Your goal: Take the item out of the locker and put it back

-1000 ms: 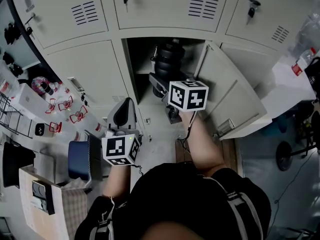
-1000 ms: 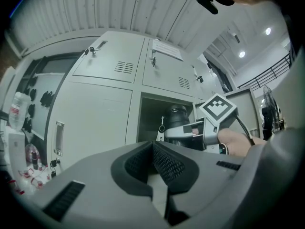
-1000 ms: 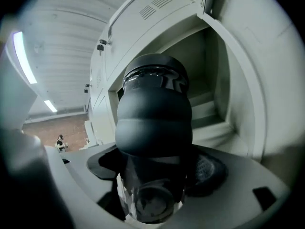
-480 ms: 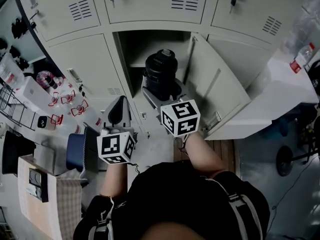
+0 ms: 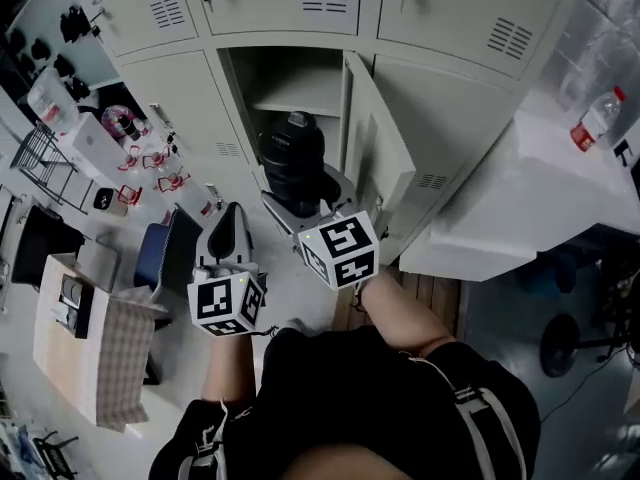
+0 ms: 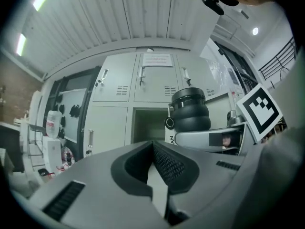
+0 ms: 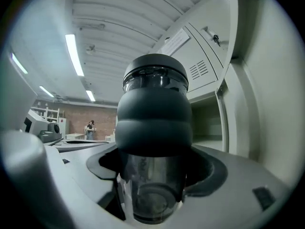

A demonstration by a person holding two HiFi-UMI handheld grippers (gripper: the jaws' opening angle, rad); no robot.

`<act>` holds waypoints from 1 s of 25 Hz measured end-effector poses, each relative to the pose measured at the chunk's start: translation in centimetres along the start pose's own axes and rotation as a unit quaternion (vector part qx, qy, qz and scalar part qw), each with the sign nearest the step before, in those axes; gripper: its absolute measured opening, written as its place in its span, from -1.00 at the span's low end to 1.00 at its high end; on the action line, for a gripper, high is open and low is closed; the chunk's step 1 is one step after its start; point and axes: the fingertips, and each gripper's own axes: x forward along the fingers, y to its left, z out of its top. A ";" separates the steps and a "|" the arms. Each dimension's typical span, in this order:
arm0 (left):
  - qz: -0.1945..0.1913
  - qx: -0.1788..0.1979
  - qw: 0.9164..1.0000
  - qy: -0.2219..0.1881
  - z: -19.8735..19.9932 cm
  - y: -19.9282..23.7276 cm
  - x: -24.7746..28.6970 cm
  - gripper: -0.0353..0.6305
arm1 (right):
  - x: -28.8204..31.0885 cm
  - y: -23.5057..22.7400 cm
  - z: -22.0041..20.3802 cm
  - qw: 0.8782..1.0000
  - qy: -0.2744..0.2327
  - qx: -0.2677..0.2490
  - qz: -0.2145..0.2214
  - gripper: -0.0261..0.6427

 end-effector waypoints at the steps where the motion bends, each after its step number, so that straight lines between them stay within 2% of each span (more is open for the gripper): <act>1: 0.006 0.001 1.000 0.001 0.6 -0.3 -0.8 -0.86 | -0.7 0.4 0.4 1.000 -0.002 0.002 0.005 0.28; 6: 0.023 0.006 1.000 -0.006 2.7 -1.3 -3.9 -0.85 | -3.8 2.2 2.0 1.000 -0.012 0.004 0.015 0.28; 14: 0.013 -0.004 1.000 -0.008 2.4 -2.5 -6.7 -0.86 | -6.5 3.2 1.6 1.000 -0.016 0.005 -0.002 0.28; 25: 0.023 -0.007 1.000 -0.013 2.1 -2.8 -7.7 -0.85 | -4.6 3.1 -0.2 1.000 -0.005 -0.007 -0.007 0.28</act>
